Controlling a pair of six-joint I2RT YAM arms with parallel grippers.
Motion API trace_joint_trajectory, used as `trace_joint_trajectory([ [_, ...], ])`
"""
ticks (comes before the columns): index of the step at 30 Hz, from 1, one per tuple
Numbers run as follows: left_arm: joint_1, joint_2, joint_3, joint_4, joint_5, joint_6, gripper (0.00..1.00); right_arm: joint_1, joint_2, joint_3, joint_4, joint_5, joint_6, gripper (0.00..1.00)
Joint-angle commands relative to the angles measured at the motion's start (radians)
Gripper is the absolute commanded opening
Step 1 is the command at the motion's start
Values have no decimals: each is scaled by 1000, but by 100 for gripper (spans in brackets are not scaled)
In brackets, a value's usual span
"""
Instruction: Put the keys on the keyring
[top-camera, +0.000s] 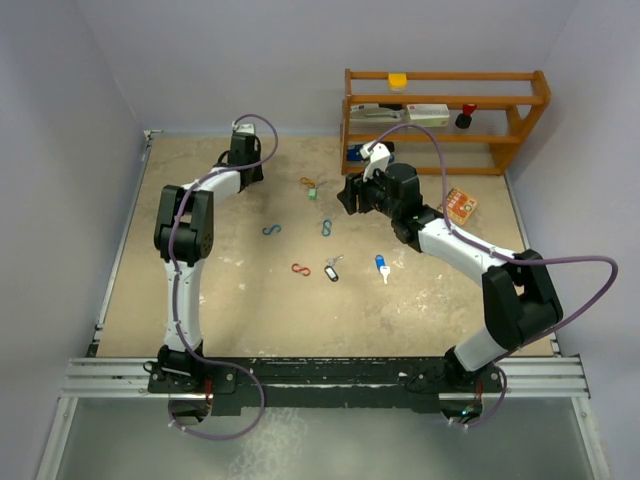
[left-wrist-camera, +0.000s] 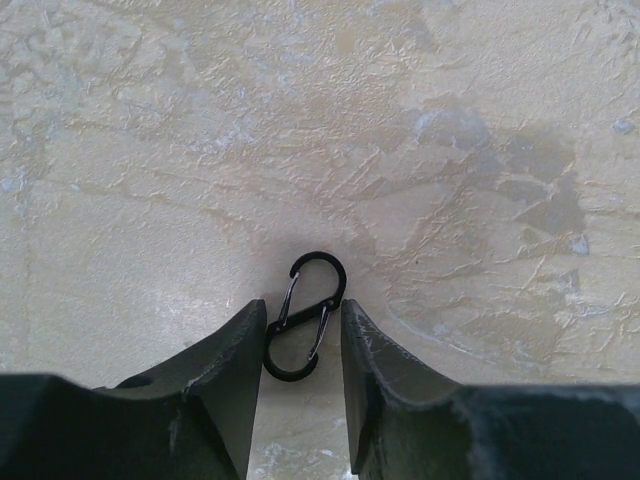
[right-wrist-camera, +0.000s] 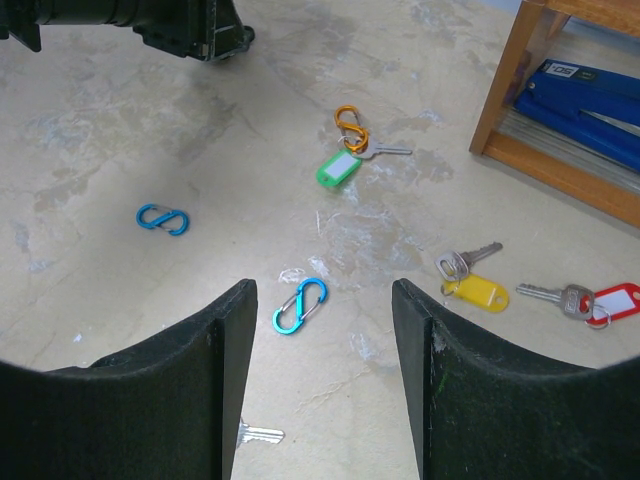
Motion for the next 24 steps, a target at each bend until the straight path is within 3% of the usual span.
trace_joint_trajectory([
  [1,0,-3,-30,-70,55,-3,31,-4,-51,-3,26,19,3,60],
  [5,0,2,-24,-76,55,-2,24,-7,-51,-3,23,24,3,60],
  [11,0,-1,-27,-81,54,-5,0,-7,-51,-3,23,25,3,60],
  [24,-4,-96,-93,-26,89,-46,0,-45,-24,48,-98,167,73,59],
])
